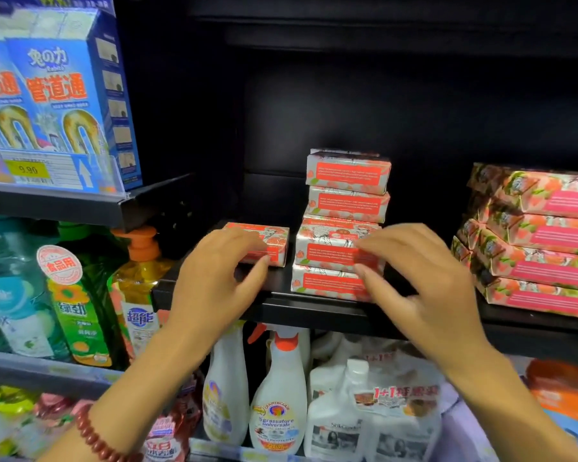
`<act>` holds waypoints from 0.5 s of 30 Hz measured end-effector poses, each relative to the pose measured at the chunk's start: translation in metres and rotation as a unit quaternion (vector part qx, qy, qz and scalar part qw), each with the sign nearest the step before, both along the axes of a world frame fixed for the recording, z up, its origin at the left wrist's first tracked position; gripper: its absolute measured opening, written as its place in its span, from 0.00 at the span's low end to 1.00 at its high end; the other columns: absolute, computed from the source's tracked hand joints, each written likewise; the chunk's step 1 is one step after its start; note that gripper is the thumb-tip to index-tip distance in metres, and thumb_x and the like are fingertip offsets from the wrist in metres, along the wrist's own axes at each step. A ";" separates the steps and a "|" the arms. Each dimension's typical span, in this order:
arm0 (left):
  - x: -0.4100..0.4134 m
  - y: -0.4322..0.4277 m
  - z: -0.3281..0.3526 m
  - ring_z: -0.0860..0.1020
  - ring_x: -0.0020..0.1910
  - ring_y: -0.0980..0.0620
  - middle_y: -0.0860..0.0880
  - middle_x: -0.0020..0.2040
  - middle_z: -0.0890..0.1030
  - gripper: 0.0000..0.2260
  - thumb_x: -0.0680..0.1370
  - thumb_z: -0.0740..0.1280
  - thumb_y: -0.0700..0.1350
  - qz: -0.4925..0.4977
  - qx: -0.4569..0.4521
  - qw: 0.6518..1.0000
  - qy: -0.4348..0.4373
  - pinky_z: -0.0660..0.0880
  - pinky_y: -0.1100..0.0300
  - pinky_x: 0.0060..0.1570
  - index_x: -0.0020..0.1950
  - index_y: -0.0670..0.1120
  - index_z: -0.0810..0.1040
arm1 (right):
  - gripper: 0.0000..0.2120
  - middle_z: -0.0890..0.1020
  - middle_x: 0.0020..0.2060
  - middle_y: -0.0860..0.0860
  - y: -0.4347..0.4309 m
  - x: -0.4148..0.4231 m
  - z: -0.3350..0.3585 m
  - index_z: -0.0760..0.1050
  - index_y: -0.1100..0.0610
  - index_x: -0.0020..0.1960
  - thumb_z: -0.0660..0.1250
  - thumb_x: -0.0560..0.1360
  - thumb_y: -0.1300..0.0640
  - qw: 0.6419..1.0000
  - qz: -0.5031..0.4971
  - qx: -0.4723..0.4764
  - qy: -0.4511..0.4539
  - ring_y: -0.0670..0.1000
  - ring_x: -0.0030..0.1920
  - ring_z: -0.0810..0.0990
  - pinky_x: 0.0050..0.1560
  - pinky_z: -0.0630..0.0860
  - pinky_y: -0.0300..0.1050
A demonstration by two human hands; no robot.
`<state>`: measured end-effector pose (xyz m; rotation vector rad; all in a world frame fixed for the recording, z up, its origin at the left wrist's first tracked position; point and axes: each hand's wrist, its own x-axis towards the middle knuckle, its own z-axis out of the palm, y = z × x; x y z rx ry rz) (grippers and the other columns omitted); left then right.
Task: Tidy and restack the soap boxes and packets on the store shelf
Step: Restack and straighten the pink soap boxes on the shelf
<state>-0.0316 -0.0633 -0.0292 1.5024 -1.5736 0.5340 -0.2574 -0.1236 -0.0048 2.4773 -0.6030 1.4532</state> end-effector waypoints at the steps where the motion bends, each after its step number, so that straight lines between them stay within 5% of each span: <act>1: -0.004 -0.001 -0.001 0.78 0.49 0.52 0.51 0.47 0.82 0.06 0.75 0.68 0.45 -0.009 0.021 1.000 0.005 0.74 0.59 0.48 0.49 0.46 0.82 | 0.17 0.81 0.51 0.53 -0.003 -0.003 0.009 0.79 0.62 0.54 0.68 0.73 0.50 1.000 -0.018 0.014 0.013 0.49 0.54 0.76 0.57 0.71 0.38; 6: -0.010 -0.006 -0.007 0.80 0.42 0.54 0.53 0.43 0.84 0.07 0.75 0.68 0.50 0.036 0.088 0.995 0.018 0.62 0.71 0.34 0.45 0.50 0.84 | 0.31 0.75 0.62 0.51 -0.012 -0.001 0.016 0.71 0.56 0.66 0.68 0.67 0.41 0.976 -0.069 0.146 0.146 0.50 0.64 0.71 0.62 0.64 0.41; 11: -0.003 -0.007 -0.009 0.78 0.42 0.56 0.55 0.41 0.84 0.06 0.75 0.68 0.49 0.034 0.083 0.995 0.030 0.63 0.72 0.35 0.43 0.50 0.84 | 0.28 0.78 0.57 0.55 -0.006 0.009 0.002 0.73 0.60 0.61 0.76 0.65 0.51 0.985 -0.105 0.095 0.100 0.55 0.58 0.75 0.52 0.69 0.43; 15: -0.003 -0.005 -0.009 0.78 0.38 0.55 0.54 0.37 0.83 0.17 0.77 0.60 0.55 0.030 0.084 0.995 0.033 0.66 0.67 0.31 0.39 0.49 0.84 | 0.23 0.80 0.52 0.57 0.000 0.011 -0.002 0.75 0.62 0.56 0.77 0.64 0.58 0.990 -0.102 0.036 0.086 0.58 0.53 0.78 0.47 0.72 0.44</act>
